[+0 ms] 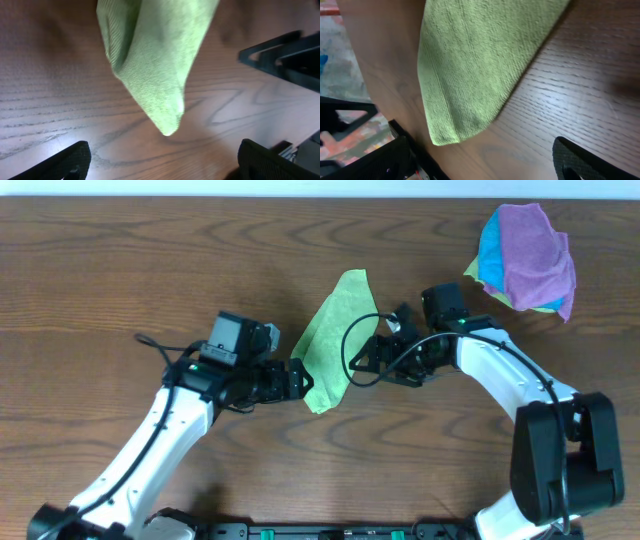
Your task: Fold the cloth
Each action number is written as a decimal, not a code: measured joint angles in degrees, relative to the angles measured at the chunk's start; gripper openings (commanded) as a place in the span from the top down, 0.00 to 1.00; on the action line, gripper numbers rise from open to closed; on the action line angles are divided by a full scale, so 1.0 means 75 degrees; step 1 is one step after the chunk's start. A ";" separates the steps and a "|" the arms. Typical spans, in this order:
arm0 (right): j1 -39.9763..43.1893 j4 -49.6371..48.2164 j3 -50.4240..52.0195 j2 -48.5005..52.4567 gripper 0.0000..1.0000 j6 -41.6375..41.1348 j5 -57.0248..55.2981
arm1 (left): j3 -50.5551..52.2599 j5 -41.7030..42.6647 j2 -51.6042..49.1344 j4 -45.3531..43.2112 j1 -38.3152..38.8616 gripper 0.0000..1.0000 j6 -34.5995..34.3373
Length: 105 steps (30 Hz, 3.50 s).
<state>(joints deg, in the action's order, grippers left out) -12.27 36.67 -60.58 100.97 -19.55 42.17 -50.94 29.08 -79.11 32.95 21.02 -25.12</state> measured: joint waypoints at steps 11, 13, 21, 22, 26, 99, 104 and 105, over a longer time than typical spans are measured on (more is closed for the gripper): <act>-0.0391 -0.0796 0.0015 0.0070 0.12 -0.0688 -0.0289 | 0.0000 -0.0207 -0.0440 -0.0463 0.0026 0.05 -0.0484; -0.0504 -0.0935 0.0015 0.0163 0.12 -0.0810 -0.0309 | -0.0003 -0.0227 -0.0562 -0.0597 0.0029 0.05 -0.0583; -0.0921 -0.1378 0.0038 0.0659 0.25 -0.1303 -0.0455 | -0.0003 -0.0283 -0.0796 -0.0793 0.0026 0.05 -0.0749; -0.0944 -0.1387 0.0041 0.0662 0.25 -0.1341 -0.0493 | -0.0003 -0.0283 -0.0796 -0.0790 0.0029 0.05 -0.0769; -0.0968 -0.1445 0.0041 0.0676 0.27 -0.1463 -0.0667 | -0.0003 -0.0283 -0.0796 -0.0793 0.0026 0.05 -0.0819; 0.0527 0.1367 0.0012 -0.1329 0.61 -0.1425 -0.6038 | -0.0003 -0.0169 -0.0796 -0.0662 0.1078 0.05 -0.1110; 0.0580 0.1373 0.0012 -0.1329 0.12 -0.1501 -0.6379 | -0.0003 -0.0166 -0.0796 -0.0664 0.1078 0.05 -0.1411; 0.0580 0.1396 0.0009 -0.1329 0.08 -0.1486 -0.6414 | -0.0003 -0.0166 -0.0796 -0.0664 0.1078 0.05 -0.1472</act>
<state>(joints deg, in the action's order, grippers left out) -7.92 47.13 -60.51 91.00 -30.70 -5.93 -50.96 27.83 -85.08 27.97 29.10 -36.16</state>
